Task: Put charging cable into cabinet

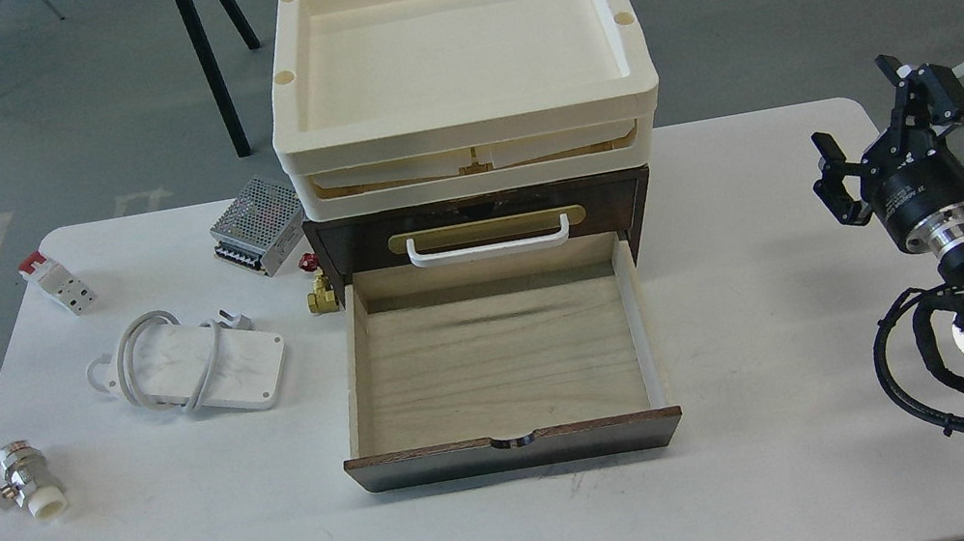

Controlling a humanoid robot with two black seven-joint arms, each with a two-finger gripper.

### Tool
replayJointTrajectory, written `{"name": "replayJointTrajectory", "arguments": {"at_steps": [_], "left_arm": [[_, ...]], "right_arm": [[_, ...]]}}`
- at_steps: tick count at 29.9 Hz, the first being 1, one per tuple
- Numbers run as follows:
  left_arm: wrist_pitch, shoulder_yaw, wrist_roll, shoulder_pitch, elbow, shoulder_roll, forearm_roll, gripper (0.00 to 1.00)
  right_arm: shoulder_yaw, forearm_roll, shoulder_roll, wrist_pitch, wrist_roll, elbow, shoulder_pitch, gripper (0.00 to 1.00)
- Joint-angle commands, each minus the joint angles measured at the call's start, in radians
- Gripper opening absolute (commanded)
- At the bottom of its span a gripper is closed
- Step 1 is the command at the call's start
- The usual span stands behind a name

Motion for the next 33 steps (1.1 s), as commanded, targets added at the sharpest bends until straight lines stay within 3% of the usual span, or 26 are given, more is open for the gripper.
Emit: {"name": "replayJointTrajectory", "arguments": {"at_steps": [1, 3, 8, 15, 20, 27, 33], "left_arm": [[0.0, 0.005, 0.0, -0.018, -0.114, 0.025, 0.142, 0.95], [0.0, 0.006, 0.0, -0.009, -0.197, 0.064, 0.165, 0.99], [0.0, 0.082, 0.0, 0.005, -0.389, 0.141, 0.19, 0.99], [0.0, 0.25, 0.0, 0.006, -0.464, 0.139, 0.271, 0.99], [0.0, 0.325, 0.0, 0.045, -0.467, 0.095, 0.452, 0.98], [0.125, 0.435, 0.0, 0.112, -0.44, 0.072, 0.466, 0.98], [0.223, 0.474, 0.0, 0.193, -0.274, -0.028, 0.459, 0.98]], "right_arm": [[0.0, 0.0, 0.0, 0.0, 0.0, 0.0, 0.001, 0.99], [0.0, 0.0, 0.0, 0.0, 0.0, 0.0, 0.001, 0.99], [0.0, 0.0, 0.0, 0.0, 0.0, 0.0, 0.001, 0.99], [0.0, 0.0, 0.0, 0.0, 0.0, 0.0, 0.001, 0.99], [0.0, 0.0, 0.0, 0.0, 0.0, 0.0, 0.001, 0.99], [0.0, 0.0, 0.0, 0.0, 0.0, 0.0, 0.001, 0.99], [0.0, 0.0, 0.0, 0.0, 0.0, 0.0, 0.001, 0.99]]}}
